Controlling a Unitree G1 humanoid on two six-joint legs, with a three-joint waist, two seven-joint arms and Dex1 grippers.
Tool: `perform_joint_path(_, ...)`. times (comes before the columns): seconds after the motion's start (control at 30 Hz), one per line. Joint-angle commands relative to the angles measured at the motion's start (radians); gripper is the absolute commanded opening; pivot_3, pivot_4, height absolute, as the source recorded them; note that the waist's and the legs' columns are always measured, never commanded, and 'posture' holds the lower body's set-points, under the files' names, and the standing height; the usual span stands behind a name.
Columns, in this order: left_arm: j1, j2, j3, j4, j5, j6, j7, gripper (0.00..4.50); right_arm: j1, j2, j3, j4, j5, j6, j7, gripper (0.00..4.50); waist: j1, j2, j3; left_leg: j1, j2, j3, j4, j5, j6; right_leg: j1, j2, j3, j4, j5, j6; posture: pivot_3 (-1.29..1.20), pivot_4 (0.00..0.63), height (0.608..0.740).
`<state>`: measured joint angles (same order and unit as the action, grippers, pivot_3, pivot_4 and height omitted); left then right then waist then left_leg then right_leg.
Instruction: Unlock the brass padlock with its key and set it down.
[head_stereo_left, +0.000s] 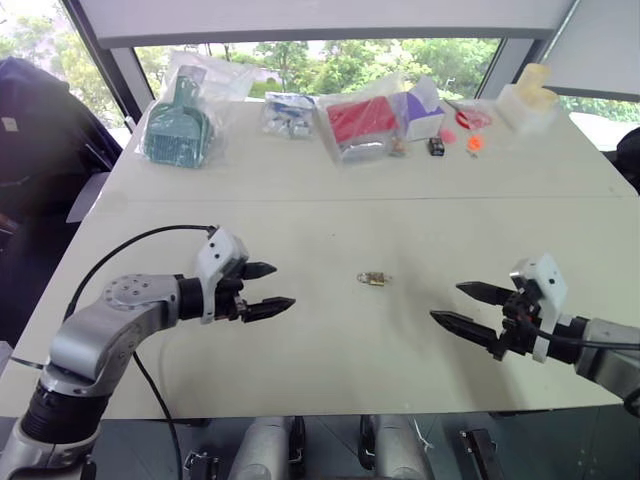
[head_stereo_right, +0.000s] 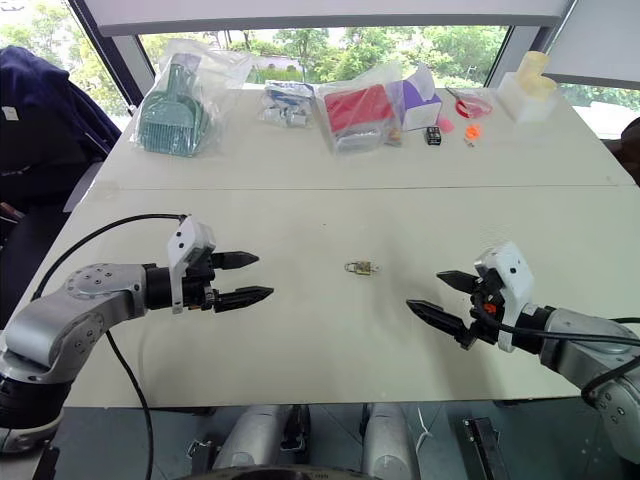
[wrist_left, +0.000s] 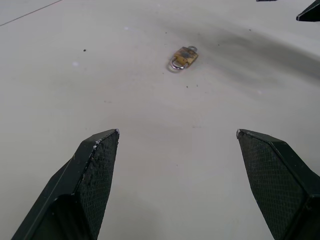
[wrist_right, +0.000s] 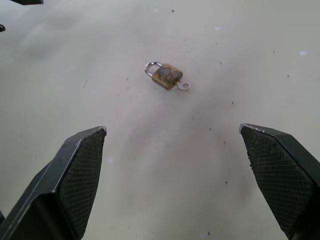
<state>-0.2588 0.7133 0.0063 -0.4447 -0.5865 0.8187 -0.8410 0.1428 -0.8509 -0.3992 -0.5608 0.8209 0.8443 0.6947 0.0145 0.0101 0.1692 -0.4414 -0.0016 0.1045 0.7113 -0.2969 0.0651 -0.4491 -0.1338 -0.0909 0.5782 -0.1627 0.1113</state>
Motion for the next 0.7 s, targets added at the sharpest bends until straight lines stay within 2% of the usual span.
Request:
perform_joint_path(0.03, -0.018, 0.006, 0.003, -0.021, 0.001, -0.018, 0.004, 3.93, -0.011, 0.010, 0.001, -0.019, 0.001, -0.012, -0.009, 4.43, 0.000, 0.000, 0.000, 0.000, 0.000, 0.000, 0.000, 0.000, 0.000, 0.000, 0.000, 0.000, 0.000, 0.000, 0.000, 0.00, 0.150, 0.735)
perform_joint_path(0.43, -0.031, 0.019, -0.005, -0.016, -0.005, -0.011, -0.016, 3.93, -0.022, 0.049, 0.036, -0.062, 0.007, 0.010, -0.068, 4.43, 0.000, 0.000, 0.000, 0.000, 0.000, 0.000, 0.000, 0.000, -0.001, 0.000, 0.000, 0.000, 0.000, 0.000, 0.000, 0.00, 0.150, 0.735)
perform_joint_path(0.53, -0.056, 0.042, -0.058, 0.015, 0.104, -0.055, 0.022, 3.93, -0.048, 0.053, 0.046, -0.056, 0.007, 0.018, -0.081, 4.43, 0.000, 0.000, 0.000, 0.000, 0.000, 0.000, 0.000, 0.000, -0.001, 0.000, 0.000, 0.000, 0.000, 0.000, 0.000, 0.00, 0.150, 0.735)
perform_joint_path(0.7, -0.096, 0.051, -0.046, 0.037, 0.085, -0.041, -0.011, 3.93, -0.076, 0.057, 0.058, -0.063, 0.014, 0.036, -0.103, 4.43, 0.000, 0.000, 0.000, 0.000, 0.000, 0.000, 0.000, 0.001, -0.001, 0.000, 0.000, 0.000, 0.000, 0.000, 0.000, 0.00, 0.150, 0.735)
